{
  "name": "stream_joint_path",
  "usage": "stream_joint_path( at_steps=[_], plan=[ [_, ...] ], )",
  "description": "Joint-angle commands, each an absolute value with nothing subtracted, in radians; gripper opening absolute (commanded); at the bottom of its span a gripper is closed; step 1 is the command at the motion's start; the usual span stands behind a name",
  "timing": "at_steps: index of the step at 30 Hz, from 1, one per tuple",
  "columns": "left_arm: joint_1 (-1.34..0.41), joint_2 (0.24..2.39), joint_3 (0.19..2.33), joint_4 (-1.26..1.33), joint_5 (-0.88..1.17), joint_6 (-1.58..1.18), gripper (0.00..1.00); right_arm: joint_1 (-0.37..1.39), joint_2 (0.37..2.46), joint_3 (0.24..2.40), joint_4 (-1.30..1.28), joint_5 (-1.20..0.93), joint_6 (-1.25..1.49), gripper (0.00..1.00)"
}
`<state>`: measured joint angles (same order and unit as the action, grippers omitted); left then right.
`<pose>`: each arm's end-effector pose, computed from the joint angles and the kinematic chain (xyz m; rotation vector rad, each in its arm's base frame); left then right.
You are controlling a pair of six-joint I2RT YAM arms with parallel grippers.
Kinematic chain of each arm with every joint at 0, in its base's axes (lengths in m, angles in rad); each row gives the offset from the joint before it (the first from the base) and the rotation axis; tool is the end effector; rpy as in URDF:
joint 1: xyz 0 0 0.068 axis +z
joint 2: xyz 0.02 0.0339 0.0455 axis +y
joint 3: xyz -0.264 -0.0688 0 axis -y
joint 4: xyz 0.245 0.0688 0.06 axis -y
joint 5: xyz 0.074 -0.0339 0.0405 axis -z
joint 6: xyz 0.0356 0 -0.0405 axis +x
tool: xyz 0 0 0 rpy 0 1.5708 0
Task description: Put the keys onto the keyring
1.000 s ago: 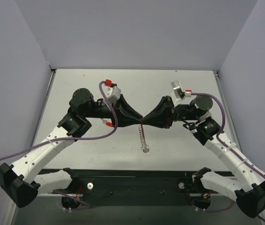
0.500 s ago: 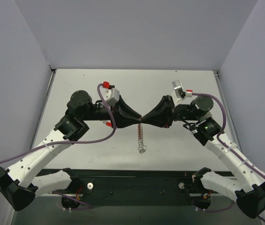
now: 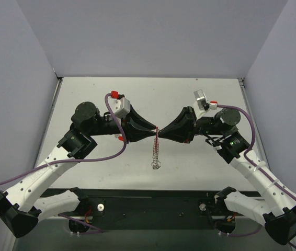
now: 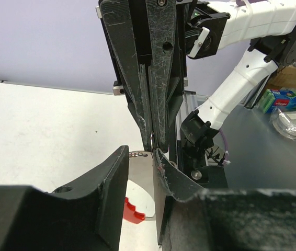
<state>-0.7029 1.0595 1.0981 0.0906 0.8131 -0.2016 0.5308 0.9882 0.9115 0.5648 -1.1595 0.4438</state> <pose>0.1595 -0.1690 0.4258 1.0566 1.2384 -1.2932 0.1573 0.1302 0.4164 -1.1790 0.9916 1.4143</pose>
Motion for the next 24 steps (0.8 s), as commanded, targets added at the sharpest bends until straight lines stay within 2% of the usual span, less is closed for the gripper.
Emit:
stream_joint_path(
  at_steps=[1,10,24],
  plan=[
    [-0.696,1.048,1.106,0.101,0.808,-0.193,0.35,0.535,0.963,0.923,0.669,-1.173,0.425,0.00],
    [-0.698,1.054,1.108,0.129,0.836,-0.210,0.29,0.535,0.966,0.923,0.669,-1.169,0.425,0.00],
    [-0.704,1.072,1.120,0.117,0.862,-0.199,0.34,0.535,0.969,0.927,0.670,-1.161,0.428,0.00]
  ],
)
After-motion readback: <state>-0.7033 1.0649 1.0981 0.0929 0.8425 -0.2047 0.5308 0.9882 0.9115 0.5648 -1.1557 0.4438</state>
